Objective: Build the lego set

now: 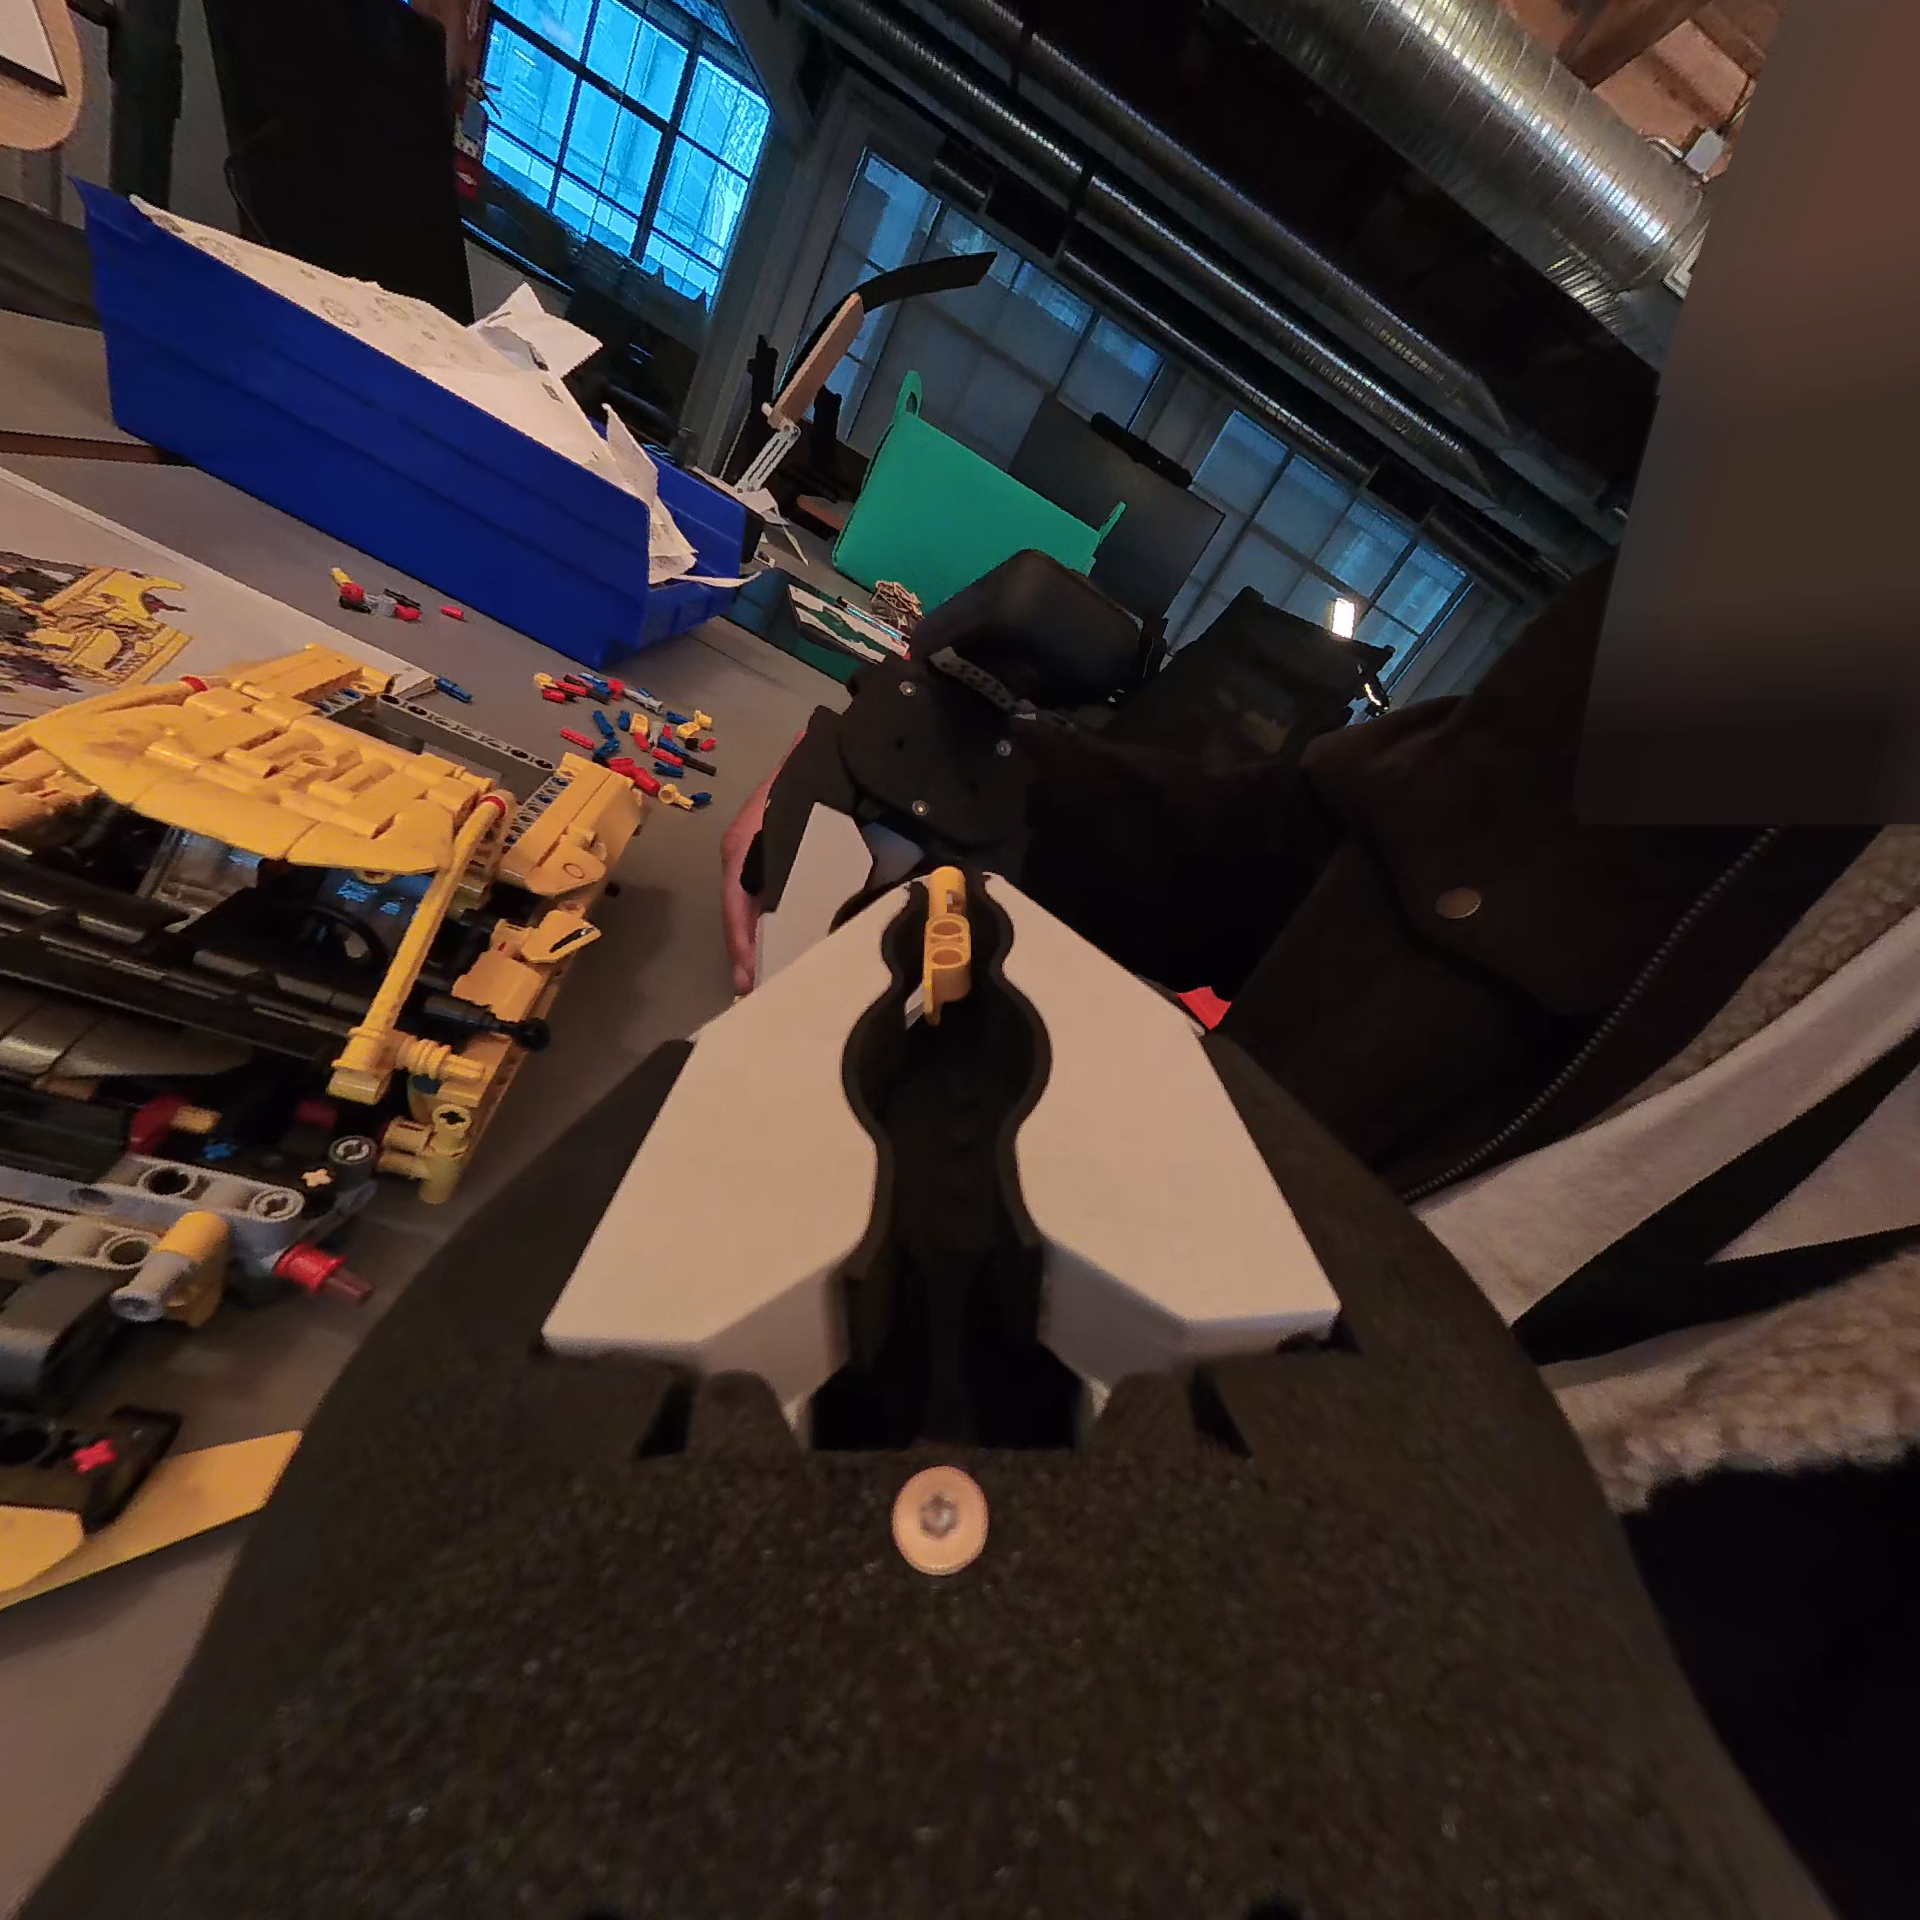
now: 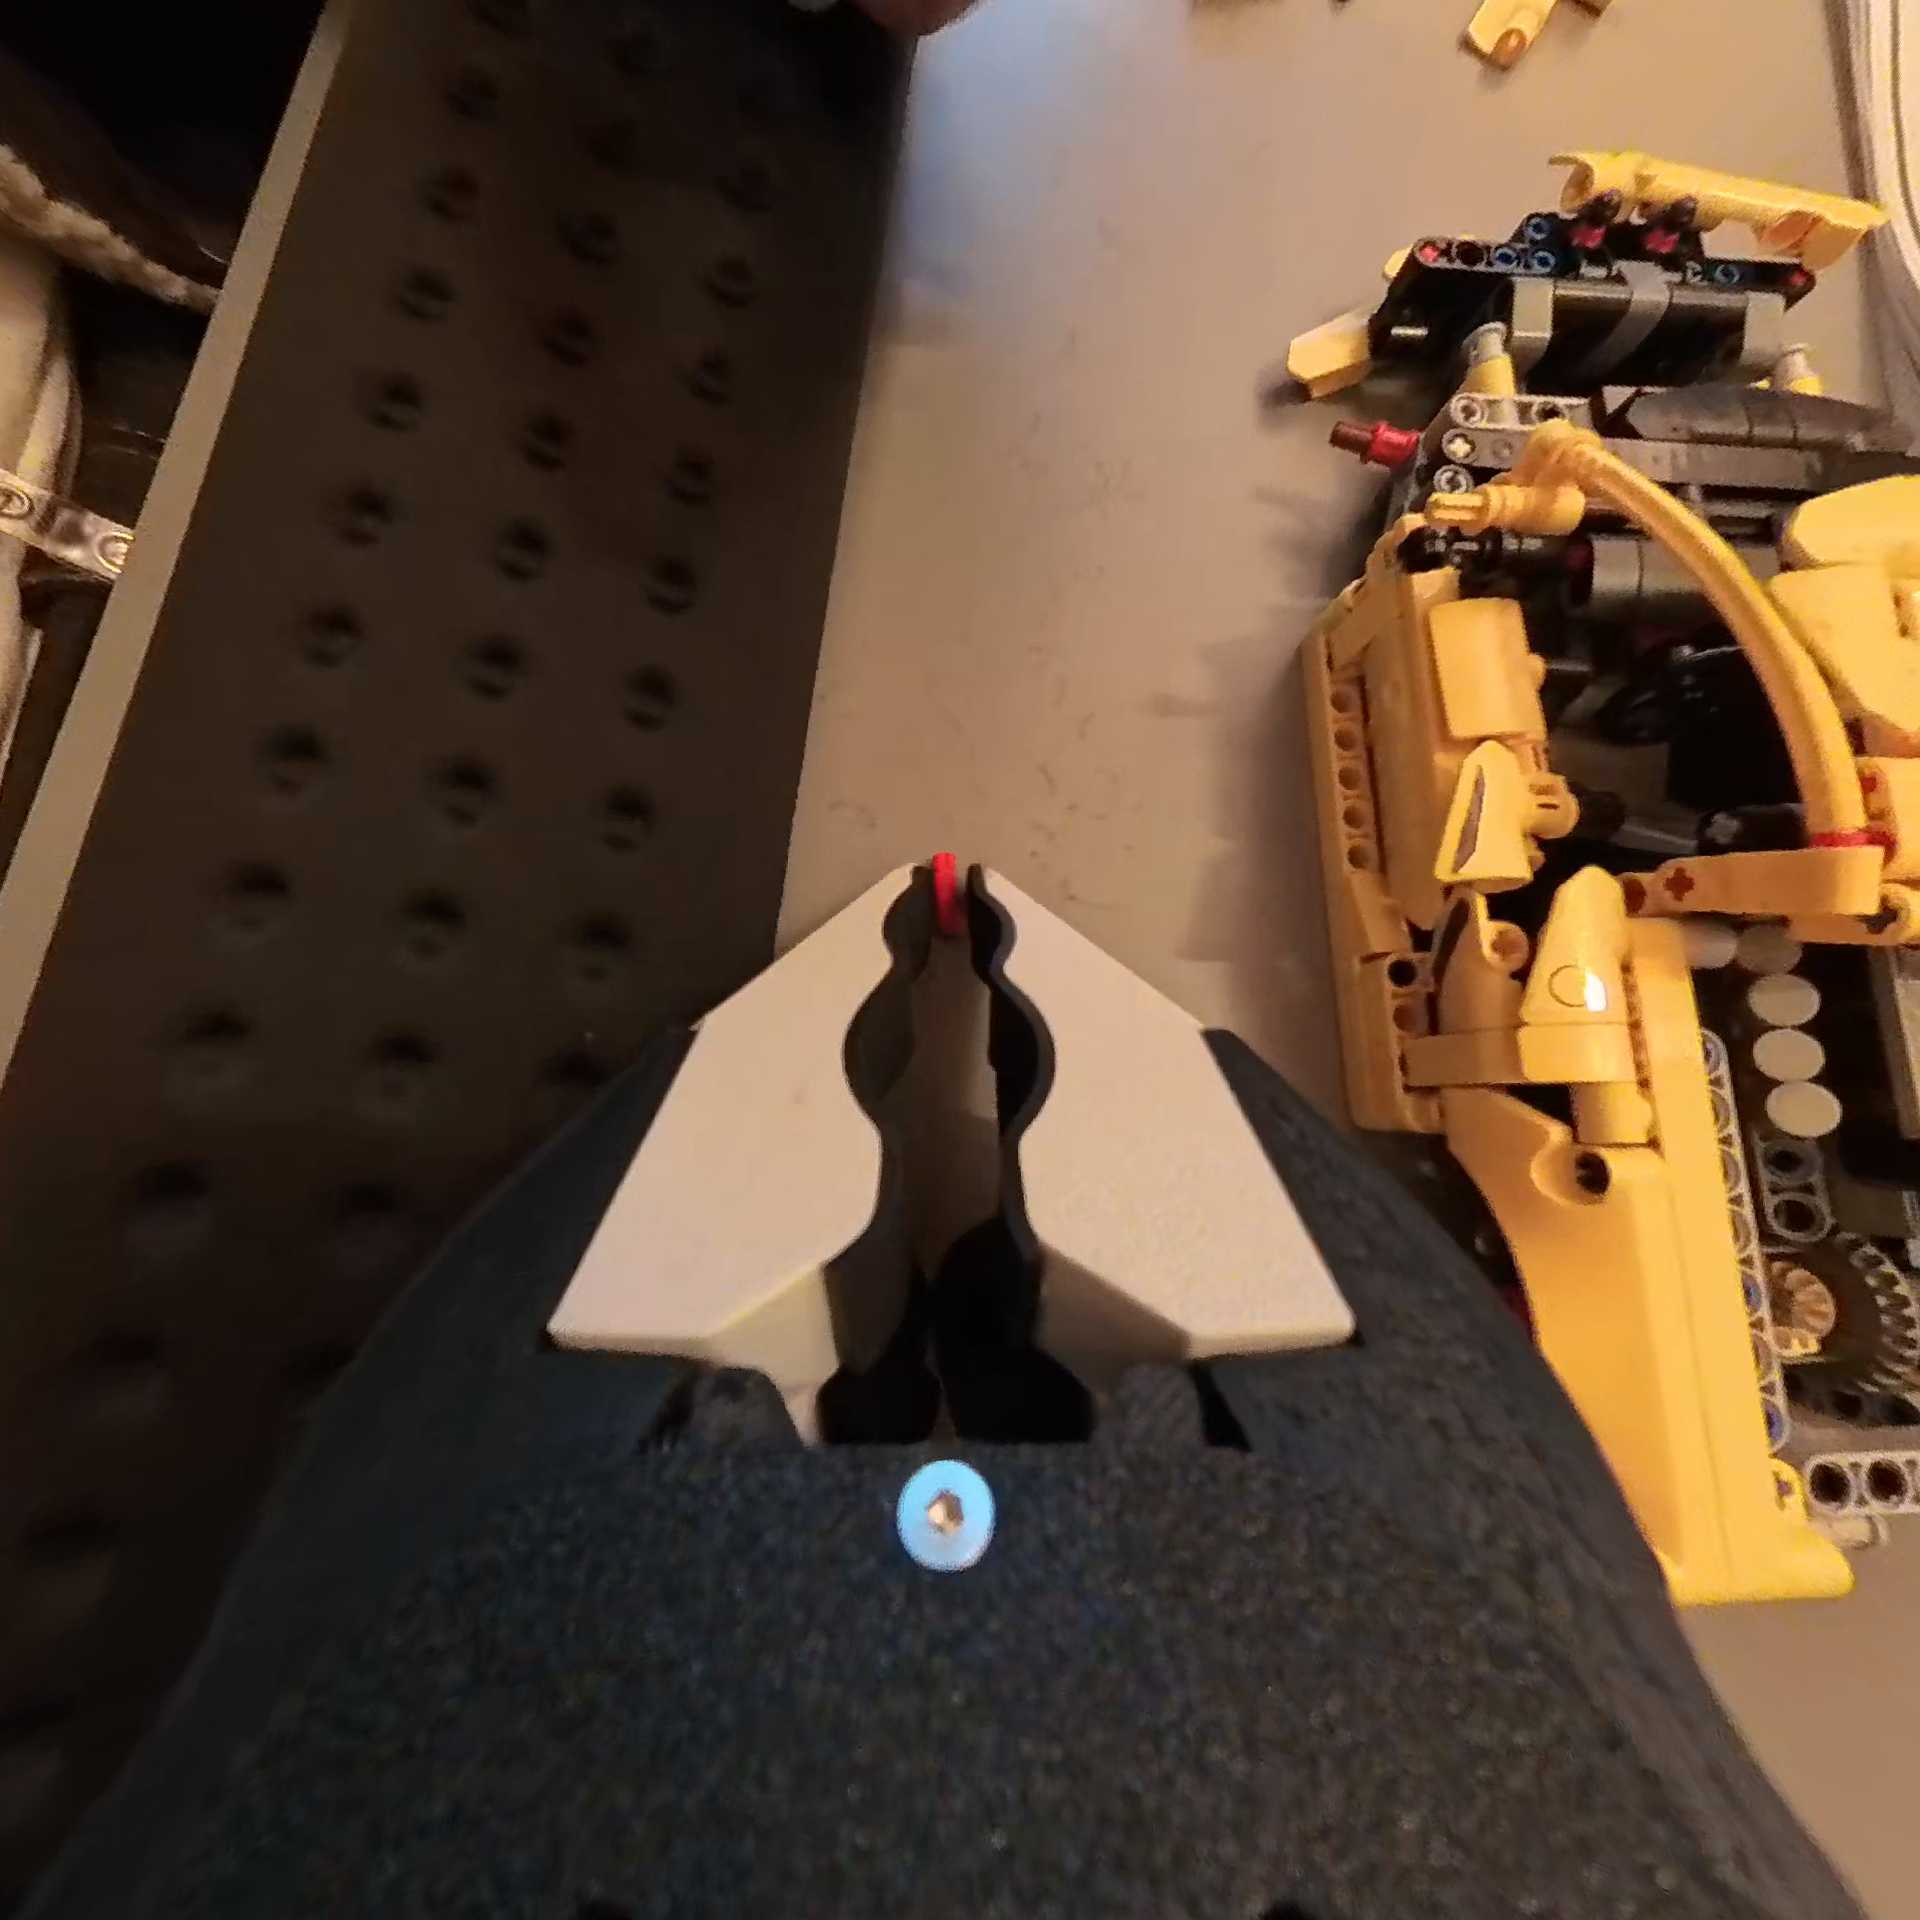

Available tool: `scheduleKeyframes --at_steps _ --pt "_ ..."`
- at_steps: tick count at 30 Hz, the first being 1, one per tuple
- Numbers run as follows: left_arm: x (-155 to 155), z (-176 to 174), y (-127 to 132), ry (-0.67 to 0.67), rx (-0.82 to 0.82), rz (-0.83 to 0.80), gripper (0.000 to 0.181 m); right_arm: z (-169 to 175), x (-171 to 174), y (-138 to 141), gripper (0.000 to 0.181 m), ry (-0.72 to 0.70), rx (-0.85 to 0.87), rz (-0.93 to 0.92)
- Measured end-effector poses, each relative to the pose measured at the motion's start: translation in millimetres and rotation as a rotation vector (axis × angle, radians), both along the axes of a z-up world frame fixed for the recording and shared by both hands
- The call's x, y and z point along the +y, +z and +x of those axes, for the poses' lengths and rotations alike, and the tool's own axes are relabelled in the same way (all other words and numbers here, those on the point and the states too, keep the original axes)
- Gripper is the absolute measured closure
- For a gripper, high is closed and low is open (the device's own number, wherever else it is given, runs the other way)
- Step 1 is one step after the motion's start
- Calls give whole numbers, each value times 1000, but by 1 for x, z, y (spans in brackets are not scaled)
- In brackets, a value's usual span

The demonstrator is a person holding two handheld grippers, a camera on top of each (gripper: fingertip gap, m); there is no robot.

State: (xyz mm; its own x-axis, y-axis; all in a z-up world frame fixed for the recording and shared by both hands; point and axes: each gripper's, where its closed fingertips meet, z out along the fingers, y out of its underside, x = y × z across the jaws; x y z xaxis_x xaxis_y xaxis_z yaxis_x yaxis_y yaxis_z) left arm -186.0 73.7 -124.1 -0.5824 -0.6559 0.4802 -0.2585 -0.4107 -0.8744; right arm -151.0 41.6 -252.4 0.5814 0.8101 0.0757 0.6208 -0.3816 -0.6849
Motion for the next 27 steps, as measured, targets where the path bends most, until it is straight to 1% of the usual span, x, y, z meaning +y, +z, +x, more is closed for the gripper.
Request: scheduleKeyframes --at_steps 9,12,13,15,17,18,19,22,25,27 --pt "0 -1 2 -13 -6 -21 174 1 -2 0 177 25 -4 85" --pt "2 -4 9 -18 -35 -52 174 3 4 4 178 -16 -47 77" --pt "2 -6 12 -21 -54 -62 174 -1 7 18 179 -22 -37 117" --pt "2 -9 19 -18 -98 -64 174 -14 16 65 179 -42 44 207" --pt "1 -11 22 -16 -128 -42 174 -26 19 108 179 -34 68 285" --pt "-1 -11 22 -23 -131 -34 174 -29 21 123 179 -30 60 317" --pt "-3 -11 21 -29 -128 -23 174 -33 23 132 179 -26 43 331" --pt "-6 -10 17 -30 -113 4 174 -39 28 140 179 -15 -8 337" --pt "-6 -9 15 -28 -106 5 174 -42 30 133 179 -4 -54 320" --pt "-5 -9 14 -24 -100 7 174 -42 31 132 179 -7 -53 322"
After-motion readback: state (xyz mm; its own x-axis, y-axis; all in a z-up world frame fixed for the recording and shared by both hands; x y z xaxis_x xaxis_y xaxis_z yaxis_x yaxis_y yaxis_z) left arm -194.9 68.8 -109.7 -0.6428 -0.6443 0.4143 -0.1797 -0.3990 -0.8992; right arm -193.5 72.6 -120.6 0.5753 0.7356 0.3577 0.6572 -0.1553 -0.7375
